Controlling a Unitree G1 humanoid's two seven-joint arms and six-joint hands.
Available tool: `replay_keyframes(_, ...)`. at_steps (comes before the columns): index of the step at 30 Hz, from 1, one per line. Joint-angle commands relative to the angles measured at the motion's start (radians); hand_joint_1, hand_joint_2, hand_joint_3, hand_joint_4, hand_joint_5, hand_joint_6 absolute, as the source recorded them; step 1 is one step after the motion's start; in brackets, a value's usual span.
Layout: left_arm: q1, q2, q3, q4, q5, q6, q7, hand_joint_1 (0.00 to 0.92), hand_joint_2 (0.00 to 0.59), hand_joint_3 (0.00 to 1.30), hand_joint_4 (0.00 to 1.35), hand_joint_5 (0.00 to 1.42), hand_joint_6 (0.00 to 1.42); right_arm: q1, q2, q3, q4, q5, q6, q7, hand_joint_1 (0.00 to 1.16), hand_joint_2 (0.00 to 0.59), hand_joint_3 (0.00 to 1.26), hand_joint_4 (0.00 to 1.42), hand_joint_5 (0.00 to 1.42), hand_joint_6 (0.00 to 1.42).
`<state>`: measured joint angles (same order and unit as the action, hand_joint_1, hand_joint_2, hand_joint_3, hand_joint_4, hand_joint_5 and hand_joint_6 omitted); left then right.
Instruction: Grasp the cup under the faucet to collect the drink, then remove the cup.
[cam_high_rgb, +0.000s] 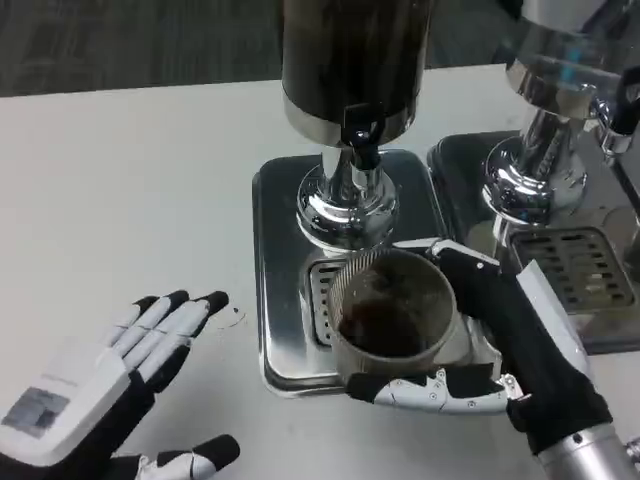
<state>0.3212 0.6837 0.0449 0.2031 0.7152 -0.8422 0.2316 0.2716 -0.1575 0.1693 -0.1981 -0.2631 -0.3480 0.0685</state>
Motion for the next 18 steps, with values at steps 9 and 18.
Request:
replay_keyframes(9,0.153,-0.004,0.021,-0.082,0.030,0.014,0.061,0.000,0.189,0.00,0.00,0.00,0.00,0.030,-0.027,0.036,-0.105,0.039,-0.008,0.069,1.04,0.105,0.66,0.73,0.78,0.97)
replay_keyframes(18,0.170,-0.019,0.009,-0.097,0.038,0.037,0.058,0.000,0.188,0.00,0.00,0.00,0.00,0.046,-0.024,0.040,-0.116,0.063,0.015,0.092,1.04,0.103,0.66,0.73,0.78,0.97)
